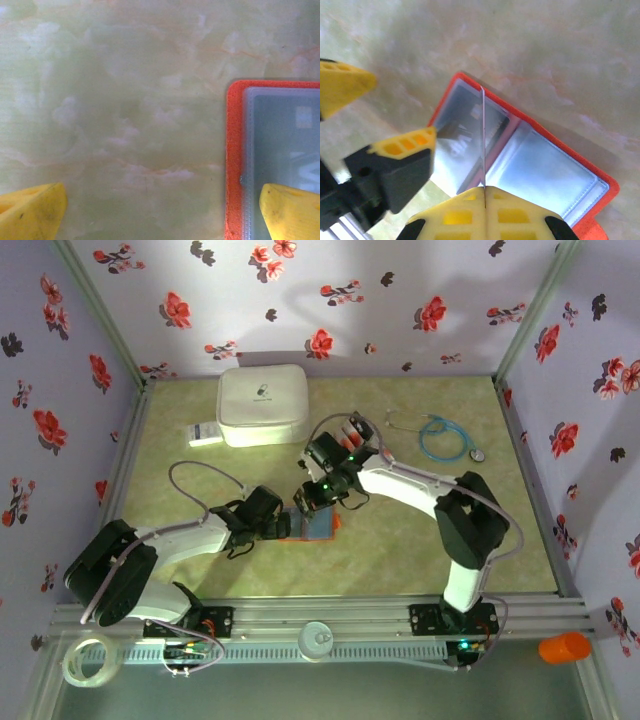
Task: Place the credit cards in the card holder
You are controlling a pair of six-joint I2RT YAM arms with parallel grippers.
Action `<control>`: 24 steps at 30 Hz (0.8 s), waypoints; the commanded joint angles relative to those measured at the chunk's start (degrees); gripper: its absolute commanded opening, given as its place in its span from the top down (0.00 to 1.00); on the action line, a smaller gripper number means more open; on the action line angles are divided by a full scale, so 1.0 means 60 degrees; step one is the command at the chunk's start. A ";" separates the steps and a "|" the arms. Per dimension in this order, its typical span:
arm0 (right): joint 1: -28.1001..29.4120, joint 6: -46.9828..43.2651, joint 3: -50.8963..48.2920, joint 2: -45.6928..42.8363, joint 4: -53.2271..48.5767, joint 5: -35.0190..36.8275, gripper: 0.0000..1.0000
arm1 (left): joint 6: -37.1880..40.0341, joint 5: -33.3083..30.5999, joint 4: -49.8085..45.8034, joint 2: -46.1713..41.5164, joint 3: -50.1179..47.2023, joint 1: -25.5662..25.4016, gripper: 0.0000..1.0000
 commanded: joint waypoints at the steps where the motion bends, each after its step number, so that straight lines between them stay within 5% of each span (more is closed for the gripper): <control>1: -0.0139 0.1125 -0.0746 -0.0751 0.1117 -0.0160 1.00 | -0.0207 -0.0247 -0.0308 0.0028 -0.0169 -0.0045 0.00; 12: -0.0131 0.4497 -0.4171 -0.2304 0.5899 0.0567 1.00 | -0.0296 -0.0282 -0.0266 -0.0075 -0.0298 -0.0045 0.00; 24: 0.0282 0.6065 -0.6286 -0.2458 0.9211 0.1638 1.00 | -0.0342 -0.0295 -0.0278 -0.0085 -0.0328 -0.0052 0.00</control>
